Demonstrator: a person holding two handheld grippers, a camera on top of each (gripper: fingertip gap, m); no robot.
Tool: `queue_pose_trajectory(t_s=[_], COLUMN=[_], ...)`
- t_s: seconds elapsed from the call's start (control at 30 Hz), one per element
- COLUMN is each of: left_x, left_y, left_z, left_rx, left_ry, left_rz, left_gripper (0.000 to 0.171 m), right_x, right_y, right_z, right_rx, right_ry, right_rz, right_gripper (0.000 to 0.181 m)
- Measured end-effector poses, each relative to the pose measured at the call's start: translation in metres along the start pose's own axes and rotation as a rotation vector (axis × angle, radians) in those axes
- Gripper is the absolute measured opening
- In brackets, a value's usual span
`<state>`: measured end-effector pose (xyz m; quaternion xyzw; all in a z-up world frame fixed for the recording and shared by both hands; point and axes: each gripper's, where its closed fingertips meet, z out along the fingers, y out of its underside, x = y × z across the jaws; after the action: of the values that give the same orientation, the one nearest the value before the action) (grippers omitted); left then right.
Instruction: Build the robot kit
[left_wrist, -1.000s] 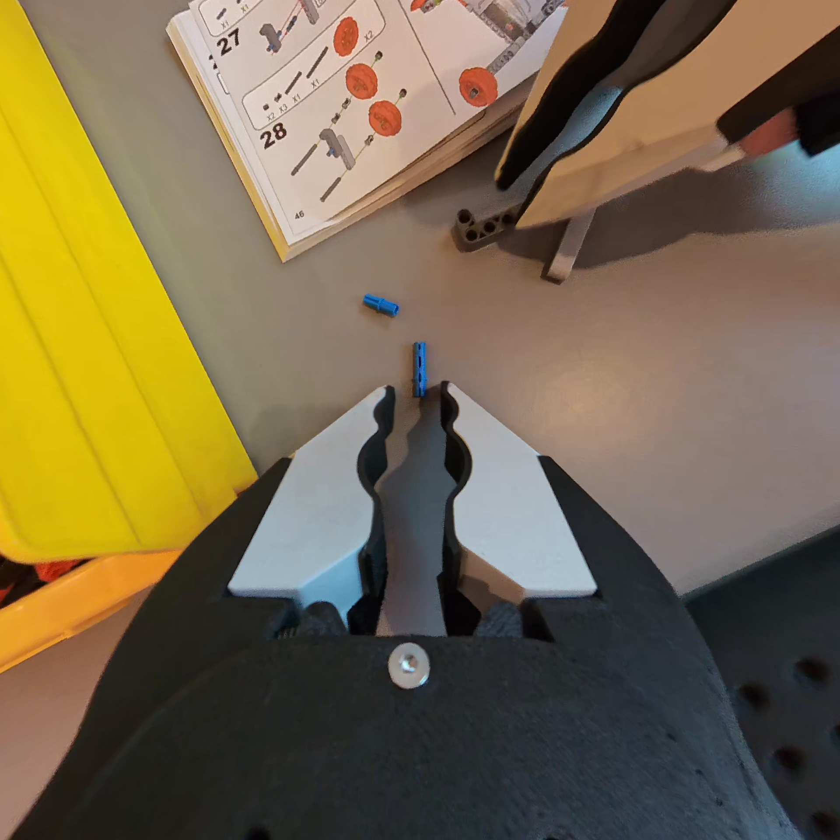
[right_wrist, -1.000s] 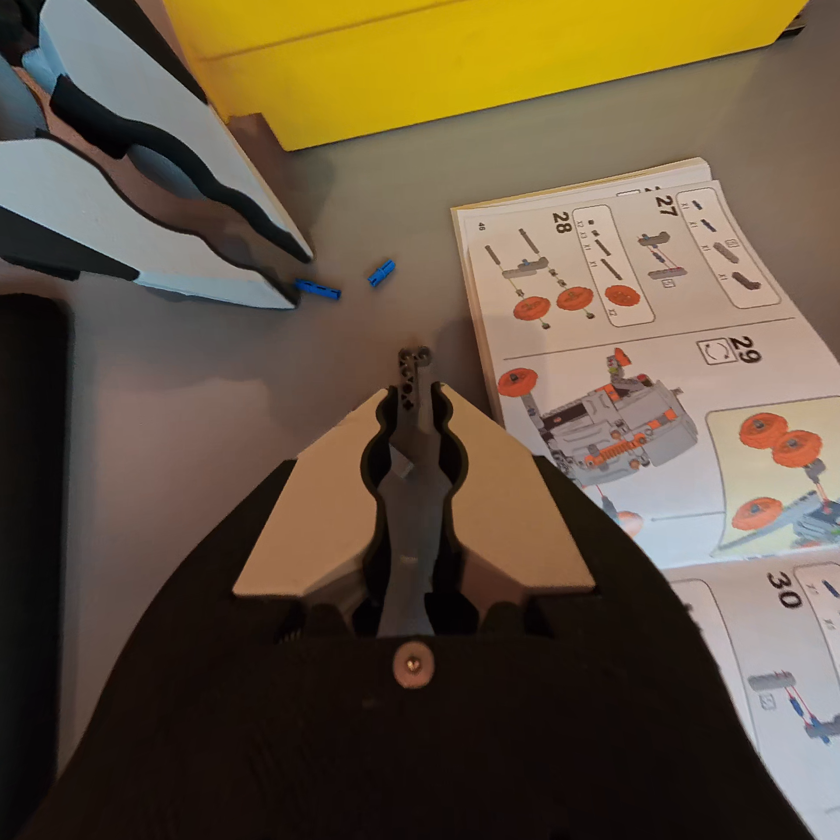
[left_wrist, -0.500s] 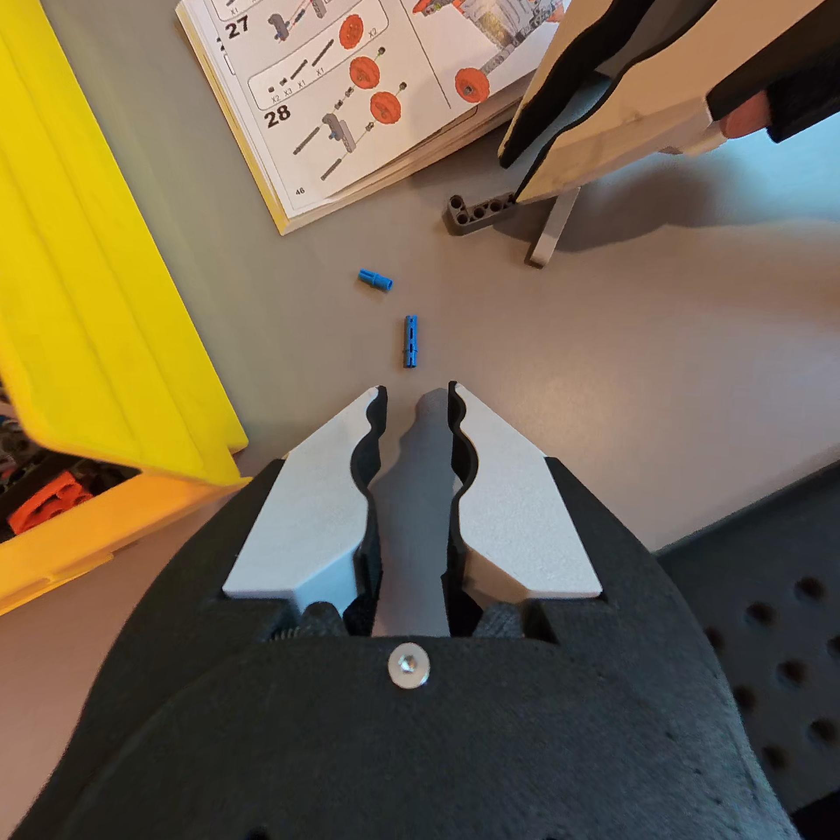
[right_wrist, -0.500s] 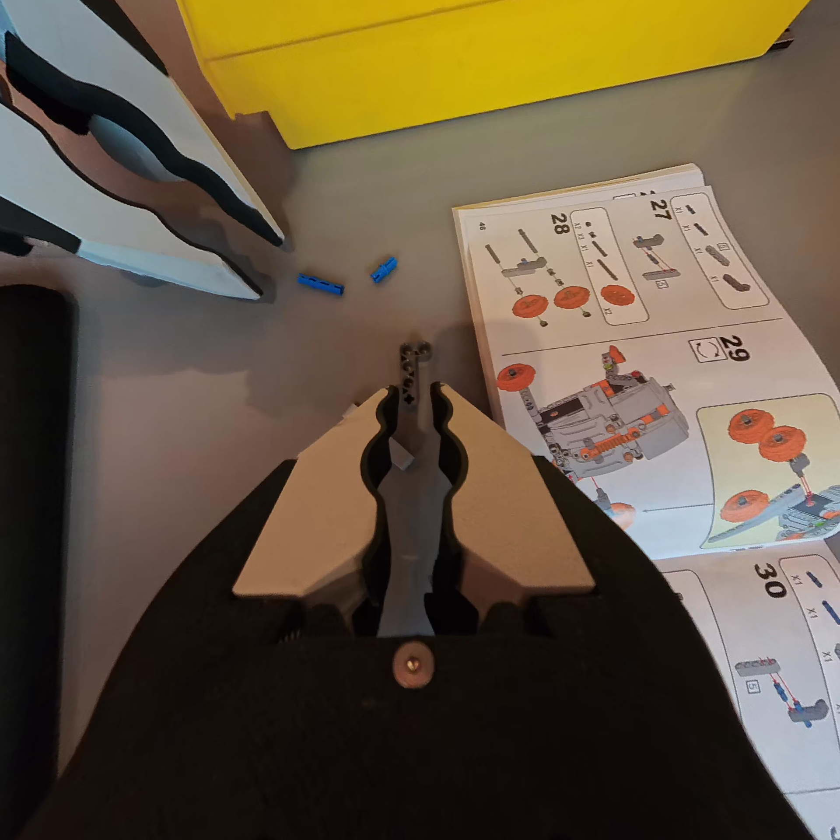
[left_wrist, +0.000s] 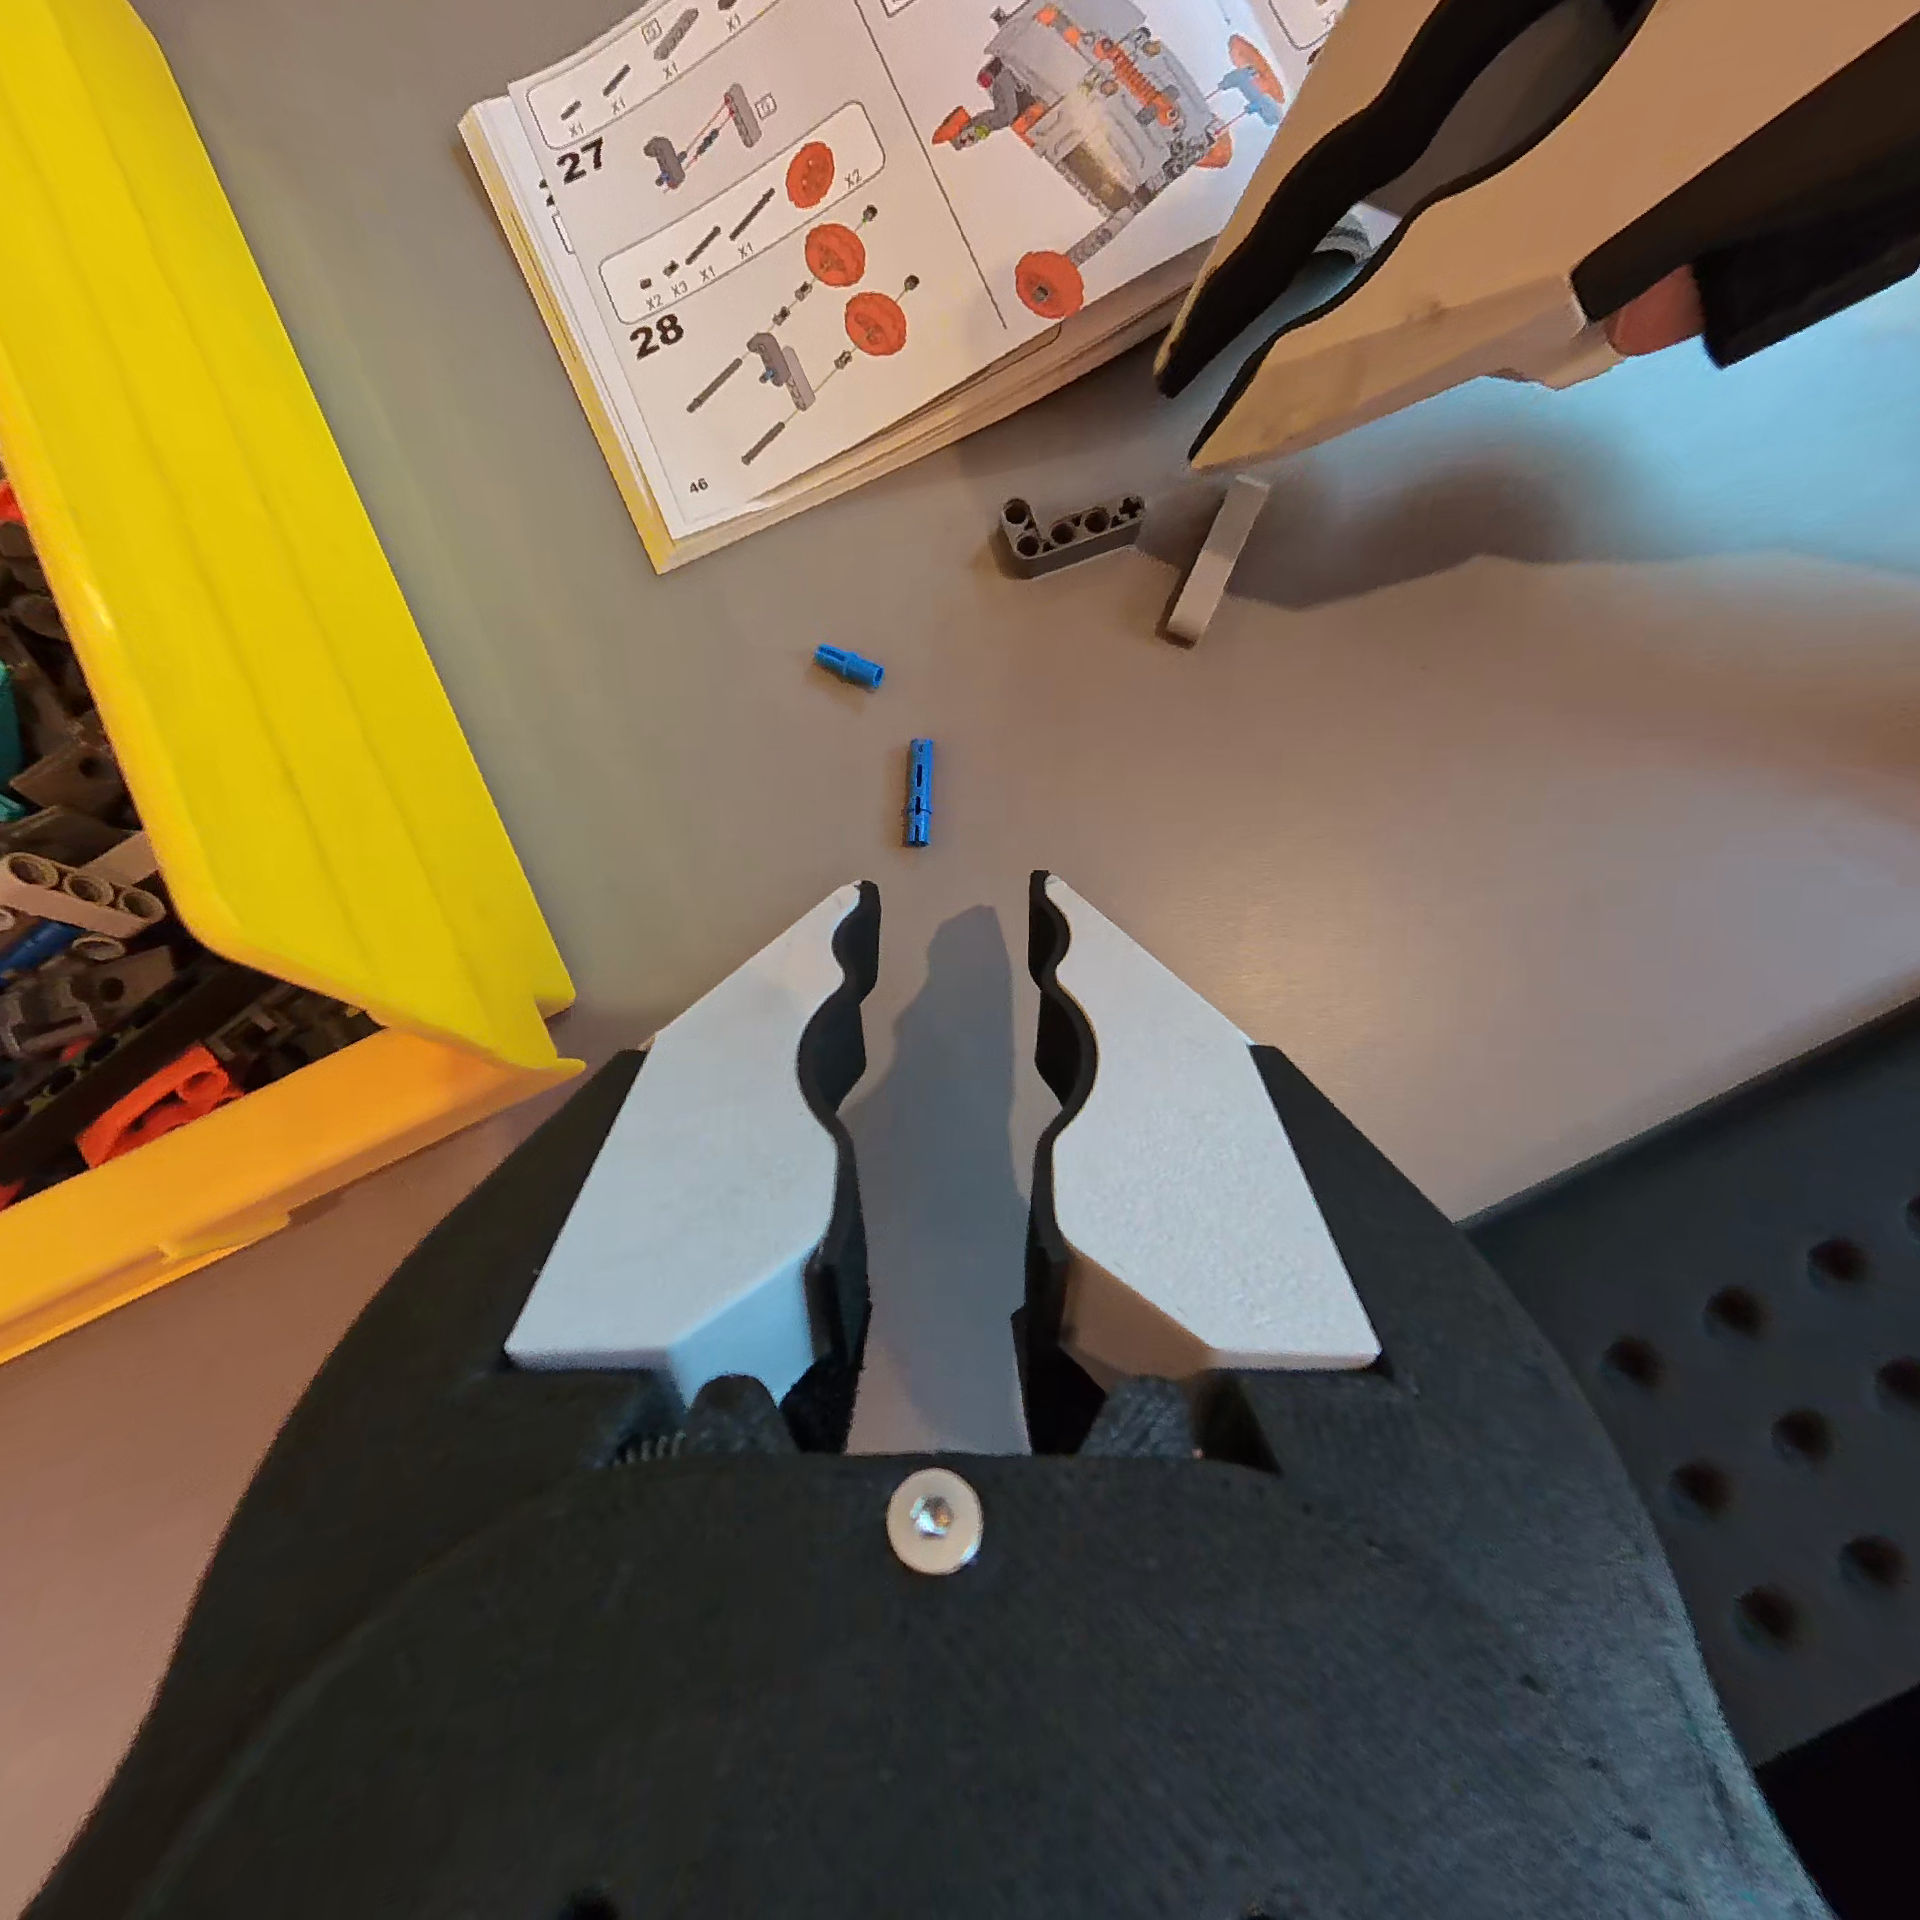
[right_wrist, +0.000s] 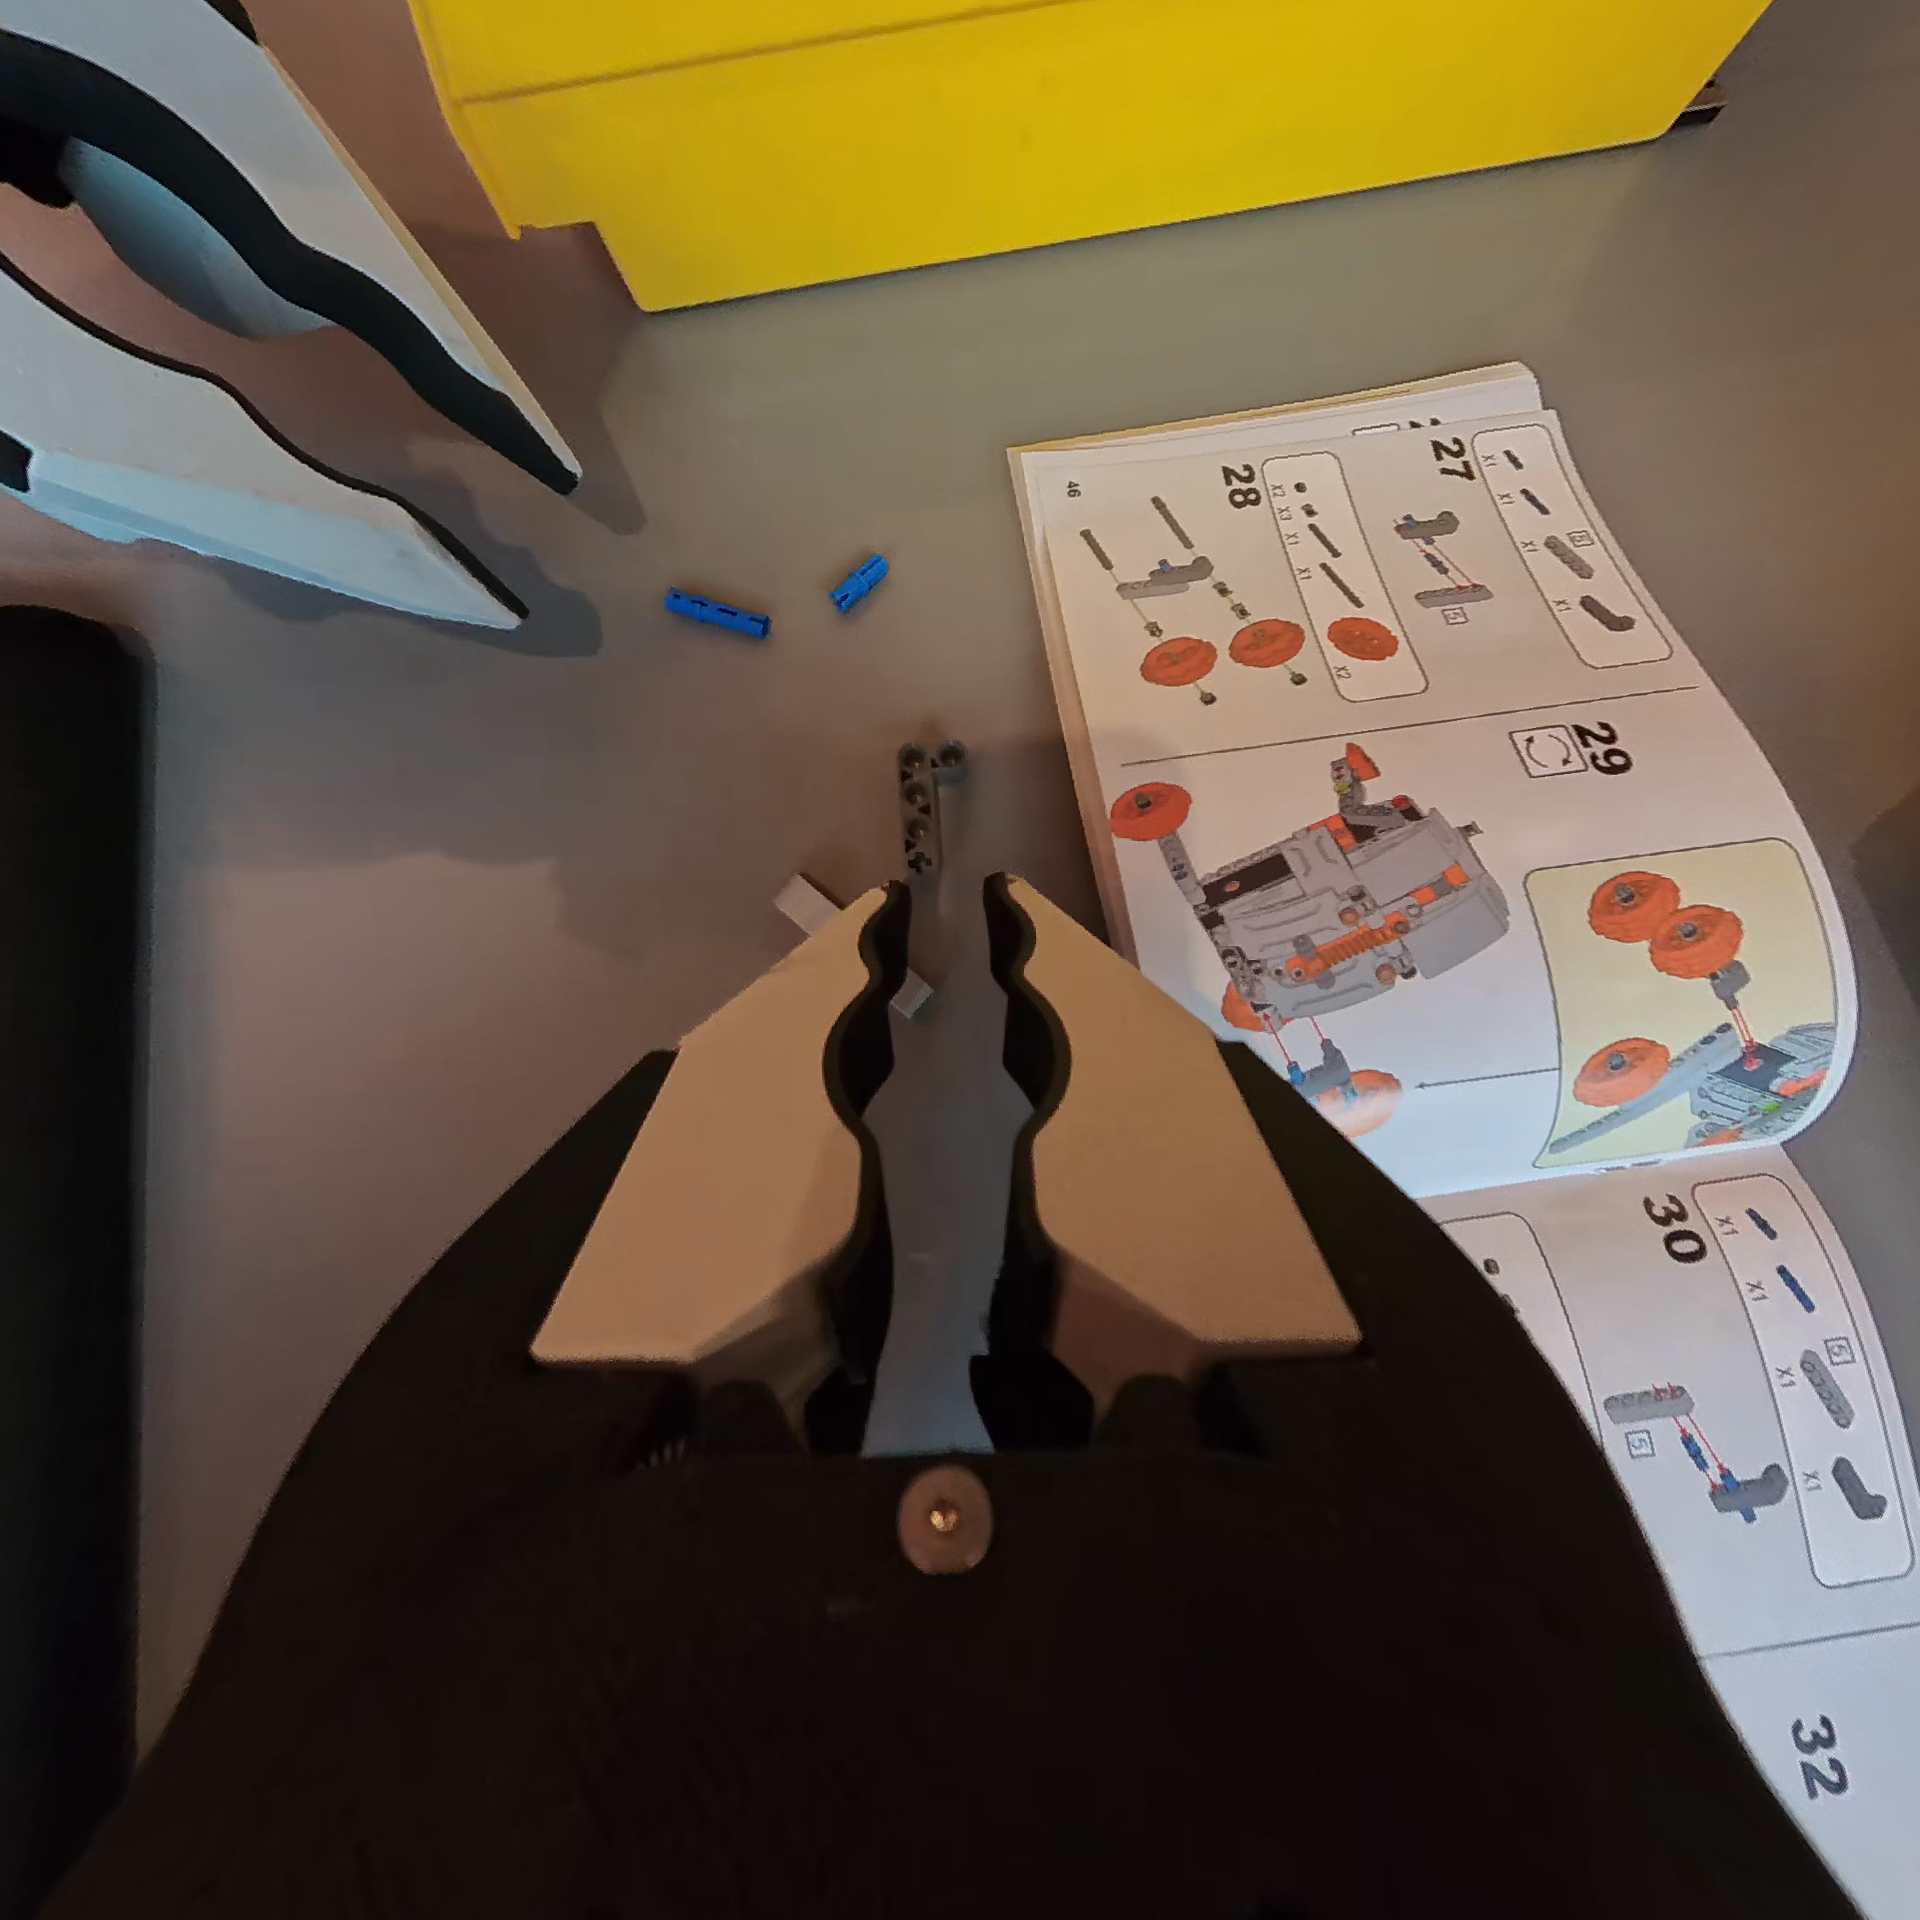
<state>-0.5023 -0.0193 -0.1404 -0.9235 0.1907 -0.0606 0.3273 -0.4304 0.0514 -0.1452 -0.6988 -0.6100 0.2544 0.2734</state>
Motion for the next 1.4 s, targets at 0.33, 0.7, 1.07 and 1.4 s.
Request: queue_pose_trajectory(t_s=[0.33, 0.7, 1.07, 1.4], left_x=[-0.001, 0.0, -0.003, -0.005], left_y=[0.003, 0.01, -0.001, -0.012], left_z=[-0.013, -0.008, 0.017, 0.009], left_rx=[0.028, 0.049, 0.047, 0.088], left_ry=[-0.015, 0.046, 0.004, -0.127], left_rz=[-0.038, -0.062, 0.034, 0.102], left_gripper=[0.026, 0.02, 0.025, 0.031], right_x=[0.006, 0.008, 0.0, 0.006], right_y=[0.001, 0.0, -0.004, -0.005], right_z=[-0.011, -0.013, 0.014, -0.005], right_rx=[0.018, 0.02, -0.043, 0.013], right_ry=[0.042, 0.04, 0.047, 0.185], right_rz=[-0.006, 0.011, -0.043, -0.045], right_gripper=[0.016, 0.022, 0.03, 0.047])
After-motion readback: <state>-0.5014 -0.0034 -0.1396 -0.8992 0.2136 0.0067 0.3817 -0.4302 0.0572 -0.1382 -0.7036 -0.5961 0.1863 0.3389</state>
